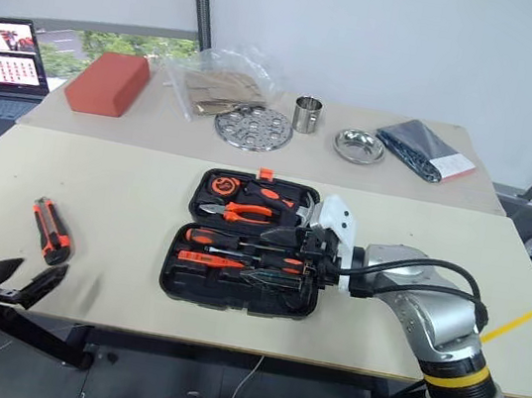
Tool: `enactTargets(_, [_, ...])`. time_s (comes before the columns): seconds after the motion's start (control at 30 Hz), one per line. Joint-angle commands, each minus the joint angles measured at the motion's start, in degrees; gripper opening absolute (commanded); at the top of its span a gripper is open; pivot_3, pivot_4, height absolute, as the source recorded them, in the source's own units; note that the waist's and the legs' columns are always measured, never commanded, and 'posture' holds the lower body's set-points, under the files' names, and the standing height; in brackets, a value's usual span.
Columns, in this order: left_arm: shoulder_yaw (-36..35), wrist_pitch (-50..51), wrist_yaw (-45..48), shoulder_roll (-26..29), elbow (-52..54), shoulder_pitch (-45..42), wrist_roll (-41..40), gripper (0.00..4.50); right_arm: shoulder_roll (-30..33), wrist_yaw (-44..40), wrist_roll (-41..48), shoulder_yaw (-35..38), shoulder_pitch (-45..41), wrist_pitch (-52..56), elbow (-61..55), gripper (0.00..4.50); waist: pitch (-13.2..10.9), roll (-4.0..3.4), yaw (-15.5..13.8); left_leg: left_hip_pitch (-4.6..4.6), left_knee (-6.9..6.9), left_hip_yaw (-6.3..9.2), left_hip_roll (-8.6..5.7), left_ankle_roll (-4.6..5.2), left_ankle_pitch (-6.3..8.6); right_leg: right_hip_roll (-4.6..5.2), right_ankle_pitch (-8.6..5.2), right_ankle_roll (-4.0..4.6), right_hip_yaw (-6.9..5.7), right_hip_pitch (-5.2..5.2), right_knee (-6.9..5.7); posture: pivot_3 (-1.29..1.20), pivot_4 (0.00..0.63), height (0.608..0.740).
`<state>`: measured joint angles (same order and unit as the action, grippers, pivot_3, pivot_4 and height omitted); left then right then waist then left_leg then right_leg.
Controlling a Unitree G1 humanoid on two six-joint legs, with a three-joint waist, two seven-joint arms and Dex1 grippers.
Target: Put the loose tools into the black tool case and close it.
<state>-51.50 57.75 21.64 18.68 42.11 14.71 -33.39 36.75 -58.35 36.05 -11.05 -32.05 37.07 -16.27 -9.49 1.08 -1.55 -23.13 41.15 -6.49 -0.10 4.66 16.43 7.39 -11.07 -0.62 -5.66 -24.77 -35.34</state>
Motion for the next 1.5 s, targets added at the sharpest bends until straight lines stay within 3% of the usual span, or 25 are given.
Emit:
enactTargets(0.03, [-0.8,6.1,-8.2,2.2,-1.1,-6.3,-0.6,4.44,-0.8,-1.7,-1.0,0.2,-1.5,-1.8,0.2,4.5,0.0,0.02,-0.2,0.01,-0.01,0.0,-0.01,-0.03,-0.05,-0.04,0.03,-0.06,0.0,0.0,-0.01,0.0,0.15,0.734])
enactTargets(0.27, [1.8,21.3,-18.5,4.3,-11.7,-24.6,1.1,4.44,-2.1,-0.8,-2.3,0.9,-0.3,-2.1,-1.8,4.5,0.1,0.12,0.2,0.01,-0.06,-0.12,-0.04,-0.12,-0.14,-0.46,0.2,0.08,-0.03,-0.02,-0.46,0.0,0.15,0.734])
enactTargets(0.43, [4.5,24.7,-22.8,4.5,-19.2,-31.1,5.7,4.44,-2.1,0.7,-1.8,1.8,2.1,-1.1,-4.6,4.5,0.1,0.13,0.9,0.0,-0.26,-0.15,0.0,-0.17,-0.2,-0.72,0.16,0.12,-0.03,-0.11,-0.46,0.0,0.15,0.734])
enactTargets(0.5, [5.5,24.7,-23.3,4.9,-20.6,-31.5,7.1,3.92,-1.9,1.1,-1.8,2.1,2.8,-1.0,-5.3,4.5,0.1,0.14,1.2,-0.02,-0.33,-0.18,0.04,-0.21,-0.22,-0.82,0.14,0.13,-0.02,-0.13,-0.45,0.0,0.15,0.734])
enactTargets(0.57, [4.9,25.4,-24.0,4.4,-21.6,-32.2,8.0,3.79,-1.6,1.3,-1.8,2.4,3.3,-0.9,-5.6,4.5,0.1,0.13,1.2,0.03,-0.37,-0.2,0.05,-0.24,-0.24,-0.81,0.13,0.13,0.02,-0.13,-0.44,0.0,0.15,0.734])
enactTargets(0.6, [5.0,25.1,-23.9,4.6,-22.1,-32.1,8.3,3.07,-1.5,1.3,-1.7,2.6,3.6,-0.9,-5.7,4.5,0.1,0.13,1.2,0.07,-0.39,-0.22,0.05,-0.28,-0.25,-0.8,0.09,0.15,0.05,-0.14,-0.4,0.0,0.15,0.734])
enactTargets(0.73, [5.4,22.9,-21.8,6.7,-24.5,-31.7,8.9,1.8,-0.8,1.6,-1.4,3.3,4.2,-0.5,-6.0,4.5,0.1,0.13,1.1,0.18,-0.41,-0.23,0.07,-0.47,-0.29,-0.72,0.04,0.22,0.12,-0.14,-0.49,0.0,0.15,0.734])
enactTargets(0.77, [5.9,21.6,-20.2,8.0,-25.3,-31.6,8.5,1.72,-0.6,1.7,-1.1,3.5,4.4,-0.1,-6.1,4.5,0.1,0.13,1.0,0.18,-0.42,-0.23,0.07,-0.48,-0.28,-0.69,0.03,0.23,0.12,-0.16,-0.52,0.0,0.15,0.734])
enactTargets(0.87, [9.7,15.5,-9.4,15.0,-28.4,-32.0,5.1,1.72,0.6,1.9,0.2,4.7,5.3,1.8,-7.1,4.5,0.0,0.18,1.0,0.12,-0.43,-0.23,0.08,-0.57,-0.31,-0.41,0.04,0.29,0.12,-0.3,-0.64,0.0,0.15,0.734])
enactTargets(1.0, [18.7,4.7,13.4,26.6,-30.6,-31.9,0.3,1.72,2.8,2.5,1.2,6.6,7.3,3.5,-9.4,4.5,0.0,0.28,0.7,-0.16,-0.43,-0.2,0.07,-0.63,-0.34,-0.3,0.02,0.41,-0.01,-0.57,-0.68,0.0,0.15,0.734])
enactTargets(1.1, [32.2,-5.2,36.2,36.4,-29.2,-33.6,-1.3,1.72,4.9,3.7,1.1,8.5,10.0,4.0,-12.0,4.5,0.0,0.25,0.7,-0.22,-0.51,-0.2,0.01,-0.63,-0.33,0.02,-0.01,0.43,-0.07,-0.6,-0.56,0.0,0.15,0.734])
enactTargets(1.17, [42.0,-11.0,48.0,39.8,-29.6,-37.4,-0.1,1.72,5.7,5.1,1.4,9.9,11.9,4.6,-13.8,4.5,0.0,0.22,0.6,-0.21,-0.57,-0.26,-0.02,-0.63,-0.33,0.02,-0.02,0.41,-0.17,-0.59,-0.51,0.0,0.15,0.734])
enactTargets(1.23, [48.5,-13.9,53.4,40.2,-31.4,-41.7,1.3,1.72,5.9,6.4,1.8,10.8,13.2,5.1,-15.2,4.5,0.0,0.2,0.7,-0.2,-0.63,-0.33,-0.04,-0.63,-0.33,-0.01,-0.03,0.4,-0.2,-0.6,-0.45,0.0,0.15,0.734])
enactTargets(1.37, [65.3,-22.6,63.8,36.0,-35.9,-52.7,9.8,1.72,5.4,11.2,3.0,13.4,17.5,7.0,-19.9,4.5,-0.1,0.19,0.8,-0.16,-0.79,-0.41,0.0,-0.63,-0.38,-0.49,-0.06,0.45,-0.22,-0.56,-0.47,0.0,0.15,0.734])
enactTargets(1.5, [71.8,-27.2,68.0,32.5,-42.1,-57.1,14.4,1.72,5.0,14.5,4.0,14.9,20.2,8.2,-23.0,4.5,-0.1,0.2,1.3,-0.09,-0.78,-0.54,0.13,-0.1,-0.7,-0.87,-0.1,0.46,0.06,-0.55,-0.45,0.0,0.15,0.734])
